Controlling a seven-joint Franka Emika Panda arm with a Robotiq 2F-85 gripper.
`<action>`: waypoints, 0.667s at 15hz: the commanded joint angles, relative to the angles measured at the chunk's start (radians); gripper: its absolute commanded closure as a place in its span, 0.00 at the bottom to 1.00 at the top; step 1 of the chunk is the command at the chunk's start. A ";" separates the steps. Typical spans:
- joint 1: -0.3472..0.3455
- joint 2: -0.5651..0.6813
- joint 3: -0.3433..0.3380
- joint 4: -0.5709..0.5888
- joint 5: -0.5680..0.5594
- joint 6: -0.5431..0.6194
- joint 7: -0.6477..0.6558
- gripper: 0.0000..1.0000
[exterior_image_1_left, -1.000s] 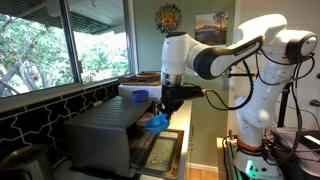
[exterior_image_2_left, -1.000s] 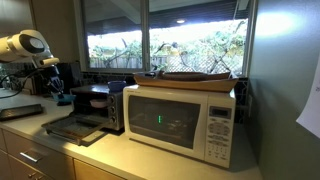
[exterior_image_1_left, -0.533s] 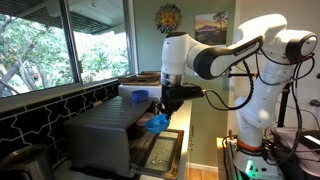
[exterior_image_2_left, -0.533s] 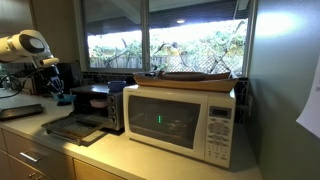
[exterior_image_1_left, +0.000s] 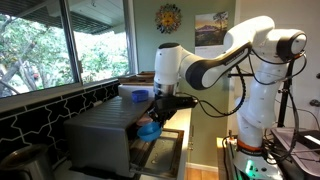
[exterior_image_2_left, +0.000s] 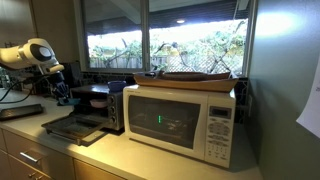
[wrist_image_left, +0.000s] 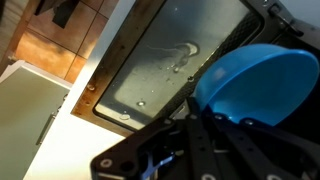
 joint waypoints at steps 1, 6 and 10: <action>-0.002 0.045 0.007 0.006 -0.072 0.051 0.099 0.99; 0.013 0.008 -0.016 -0.027 -0.076 0.119 0.104 0.99; -0.004 0.058 0.005 0.002 -0.120 0.134 0.167 0.99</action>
